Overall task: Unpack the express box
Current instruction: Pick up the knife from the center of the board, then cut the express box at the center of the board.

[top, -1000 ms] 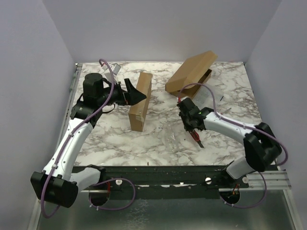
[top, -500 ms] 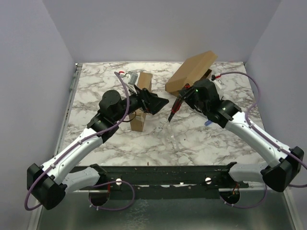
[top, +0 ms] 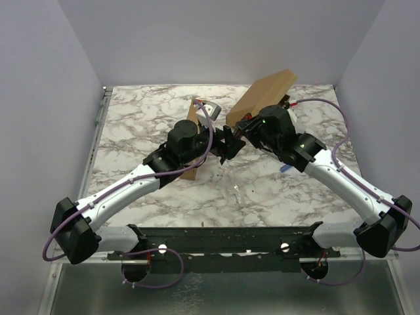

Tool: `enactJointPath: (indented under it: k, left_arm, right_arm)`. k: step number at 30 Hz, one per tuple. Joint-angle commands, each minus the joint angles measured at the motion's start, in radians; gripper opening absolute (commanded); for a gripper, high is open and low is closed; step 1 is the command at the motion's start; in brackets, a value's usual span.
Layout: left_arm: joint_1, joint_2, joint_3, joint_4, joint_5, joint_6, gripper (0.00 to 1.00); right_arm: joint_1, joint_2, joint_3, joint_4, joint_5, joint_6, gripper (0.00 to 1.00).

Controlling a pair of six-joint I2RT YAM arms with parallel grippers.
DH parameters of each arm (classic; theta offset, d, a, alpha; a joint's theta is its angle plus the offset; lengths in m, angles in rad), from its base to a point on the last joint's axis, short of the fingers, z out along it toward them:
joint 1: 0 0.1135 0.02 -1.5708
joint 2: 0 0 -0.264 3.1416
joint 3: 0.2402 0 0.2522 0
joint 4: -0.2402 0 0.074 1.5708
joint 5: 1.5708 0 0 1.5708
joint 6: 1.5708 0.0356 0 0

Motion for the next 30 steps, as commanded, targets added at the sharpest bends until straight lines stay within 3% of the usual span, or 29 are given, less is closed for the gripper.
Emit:
enactJointPath:
  k: [1, 4, 10, 12, 13, 14, 16, 18, 19, 22, 25, 30]
  left_arm:
    - [-0.004, 0.043, 0.035, -0.095, -0.104, 0.013, 0.83]
    - [-0.003, 0.052, 0.032, -0.091, -0.100, -0.006, 0.80]
    - [-0.004, 0.109, 0.042, -0.071, 0.025, -0.059, 0.53]
    - [-0.003, 0.126, 0.046, -0.064, 0.069, -0.071, 0.38]
    - [-0.002, 0.133, 0.051, -0.066, 0.086, -0.072, 0.27]
    - [0.001, 0.135, 0.054, -0.066, 0.097, -0.077, 0.17]
    - [0.013, 0.127, 0.052, -0.063, 0.122, -0.094, 0.00]
    - [0.044, 0.110, 0.034, -0.036, 0.212, -0.121, 0.00]
    - [0.064, 0.098, 0.022, -0.011, 0.268, -0.140, 0.00]
    - [0.125, 0.053, -0.045, 0.129, 0.430, -0.218, 0.00]
    - [0.153, 0.002, -0.087, 0.241, 0.517, -0.262, 0.00]
    - [0.160, -0.046, -0.092, 0.261, 0.591, -0.255, 0.00]
  right_arm:
    - [0.015, -0.024, 0.024, 0.020, -0.004, -0.008, 0.00]
    - [0.020, -0.038, 0.017, 0.022, -0.003, -0.020, 0.00]
    - [0.024, -0.089, -0.045, 0.115, -0.022, -0.078, 0.00]
    - [0.024, -0.111, -0.074, 0.189, -0.046, -0.134, 0.00]
    - [0.025, -0.122, -0.092, 0.244, -0.073, -0.192, 0.05]
    - [0.024, -0.128, -0.106, 0.289, -0.118, -0.253, 0.15]
    - [0.024, -0.139, -0.120, 0.349, -0.202, -0.393, 0.57]
    - [0.023, -0.163, -0.123, 0.357, -0.255, -0.522, 0.92]
    - [0.022, -0.185, -0.136, 0.373, -0.272, -0.582, 0.98]
    - [0.021, -0.241, -0.193, 0.466, -0.386, -0.717, 1.00]
    - [0.004, -0.218, -0.156, 0.435, -0.479, -0.730, 1.00]
    - [-0.018, -0.184, -0.174, 0.595, -0.744, -0.725, 1.00]
